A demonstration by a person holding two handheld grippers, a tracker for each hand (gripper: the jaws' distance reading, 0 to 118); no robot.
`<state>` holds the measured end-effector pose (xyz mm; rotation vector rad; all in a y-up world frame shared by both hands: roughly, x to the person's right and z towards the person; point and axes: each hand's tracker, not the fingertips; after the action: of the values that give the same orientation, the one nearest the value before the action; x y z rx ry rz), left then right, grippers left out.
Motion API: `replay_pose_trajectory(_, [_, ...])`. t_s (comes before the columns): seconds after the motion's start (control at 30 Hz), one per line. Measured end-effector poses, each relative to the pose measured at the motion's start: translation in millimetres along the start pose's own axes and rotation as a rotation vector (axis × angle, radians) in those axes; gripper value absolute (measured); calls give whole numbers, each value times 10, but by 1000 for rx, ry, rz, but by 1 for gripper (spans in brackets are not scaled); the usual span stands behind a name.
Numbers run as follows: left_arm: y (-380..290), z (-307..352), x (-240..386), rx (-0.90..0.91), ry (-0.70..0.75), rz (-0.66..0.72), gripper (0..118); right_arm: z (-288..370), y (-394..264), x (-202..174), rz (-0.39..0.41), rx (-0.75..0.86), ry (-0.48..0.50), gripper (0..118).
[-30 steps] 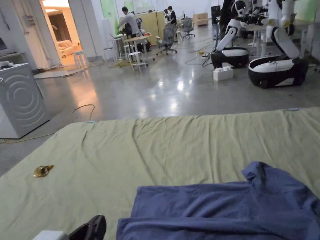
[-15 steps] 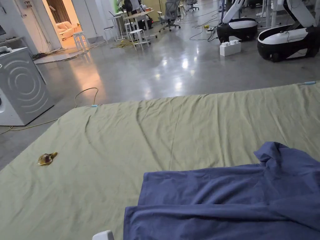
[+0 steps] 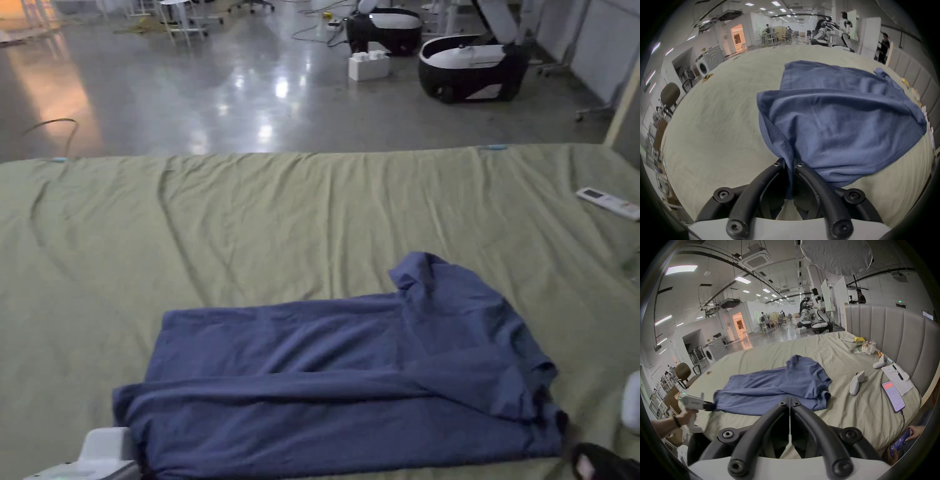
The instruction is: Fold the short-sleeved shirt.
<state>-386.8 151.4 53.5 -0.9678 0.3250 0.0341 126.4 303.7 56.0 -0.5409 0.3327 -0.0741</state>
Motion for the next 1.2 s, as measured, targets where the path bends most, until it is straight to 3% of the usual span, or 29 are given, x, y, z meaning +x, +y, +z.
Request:
replay_pose_trajectory(0.03, [5,0,3,-2,0,-5,9,-234,-71,100,-11,-14,-25,18])
replay_pose_trajectory(0.1, [17,-11,-3,-7,-5,-16,9,-697,-192,307,-40,-85,-61,64])
replay_pose_trajectory(0.13, [28,-10,-27,-11,-12,-12,9,-937,-234,399,-71,-119,-65,71])
replay_pose_trajectory(0.23, [54,11,-78,-21,-37,23,9,-1485,-387,633,-144,-207,-136,66])
replay_pose_trajectory(0.37, [44,12,-58,-21,-37,12,9,-1967,-574,744,-83,-331,-244,62])
replay_pose_trajectory(0.4, [36,15,-49,-18,-35,7,9,-1951,-594,724,-88,-310,-218,60])
replay_pose_trajectory(0.47, [29,21,-44,-15,-32,4,9,-1884,-565,593,-10,-269,-241,27])
replay_pose_trajectory(0.53, [26,18,-40,-10,-30,9,9,-1871,-528,539,28,-245,-272,13])
replay_pose_trajectory(0.67, [147,91,-205,-34,-93,3,6,-1795,-442,549,-43,-264,-275,9])
replay_pose_trajectory(0.77, [181,404,-339,54,-95,62,6,-1538,-288,344,16,-234,-317,9])
replay_pose_trajectory(0.87, [142,691,-417,79,-98,66,6,-1298,-282,299,7,-209,-295,9])
replay_pose_trajectory(1.0, [-72,1028,-516,106,-104,57,6,-729,-280,235,-25,-164,-308,9])
replay_pose_trajectory(1.2, [-647,1361,-576,60,-147,19,6,-224,-774,421,-57,-235,-317,9])
